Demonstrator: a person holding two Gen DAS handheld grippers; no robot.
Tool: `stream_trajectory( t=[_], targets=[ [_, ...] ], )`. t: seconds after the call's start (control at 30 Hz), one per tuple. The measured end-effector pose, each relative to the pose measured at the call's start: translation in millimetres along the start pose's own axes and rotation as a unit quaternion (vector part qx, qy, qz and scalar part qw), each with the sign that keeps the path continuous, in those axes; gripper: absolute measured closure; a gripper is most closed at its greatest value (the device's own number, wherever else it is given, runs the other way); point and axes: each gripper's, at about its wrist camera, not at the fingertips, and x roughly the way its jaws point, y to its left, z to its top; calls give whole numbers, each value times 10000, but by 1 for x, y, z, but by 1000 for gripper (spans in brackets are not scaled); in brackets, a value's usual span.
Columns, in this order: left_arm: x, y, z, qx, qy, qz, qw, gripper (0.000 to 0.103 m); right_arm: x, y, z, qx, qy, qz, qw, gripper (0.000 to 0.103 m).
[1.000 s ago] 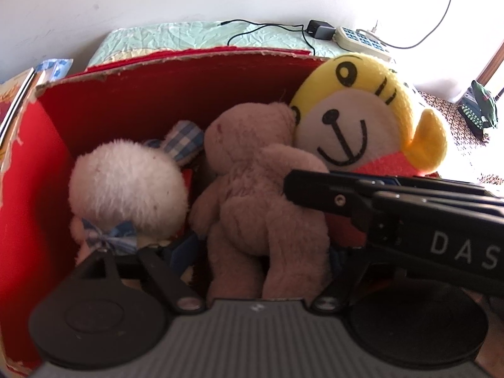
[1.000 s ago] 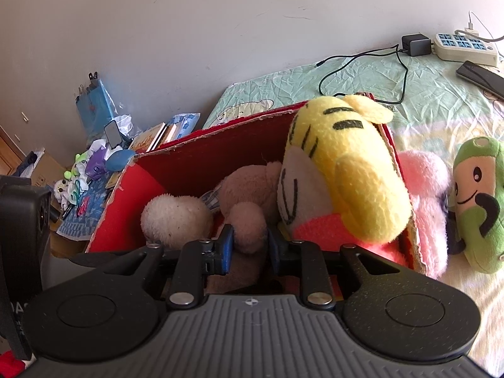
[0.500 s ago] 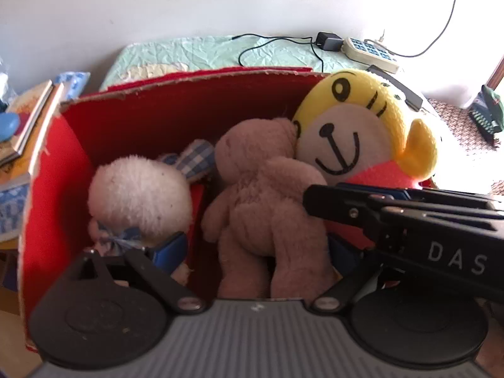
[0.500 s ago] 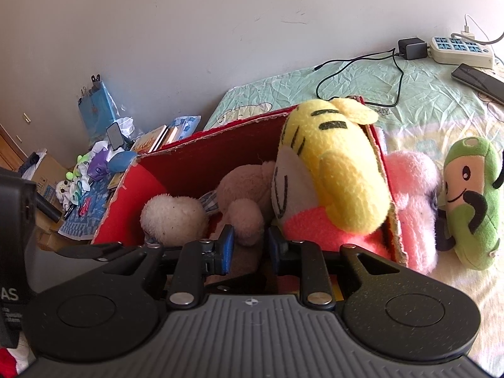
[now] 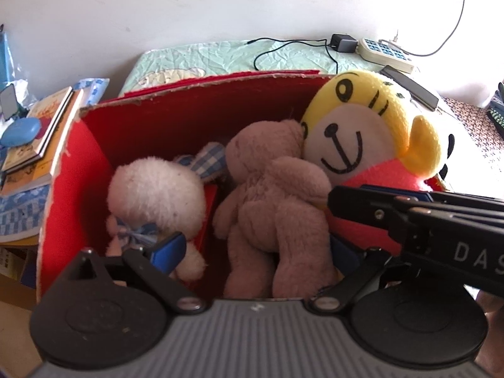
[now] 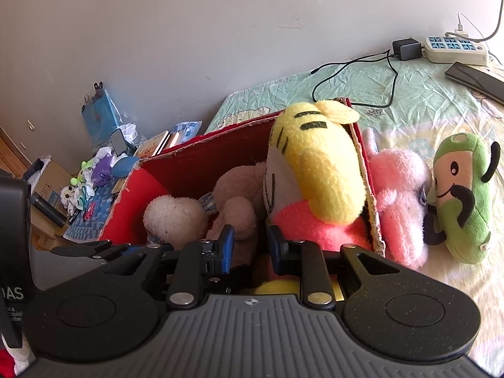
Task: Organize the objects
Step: 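Open the right gripper to release the teddy bear, then withdraw the right gripper up and away from the red box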
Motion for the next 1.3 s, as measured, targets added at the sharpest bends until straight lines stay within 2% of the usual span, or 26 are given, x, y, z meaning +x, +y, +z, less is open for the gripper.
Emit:
stream_trajectory(
  t=[0.53,1.0,1.1,1.3],
  targets=[
    [-23,-8,-8,-167,-167,483,9986,8,-24,-7,-5,169,-245,81,9995,75],
    [-48,-19,-15,-351,-252,932,9947,7,-43,-9,-11,43,-447,197,9988,70],
    [-55,-22,-17,-411,-283,1038,9933,7,-47,-10,-11,14,-451,262,9986,67],
    [-65,-32,-20,-544,-271,1244,9904,7,-56,-15,-10,-49,-379,415,9984,67]
  ],
)
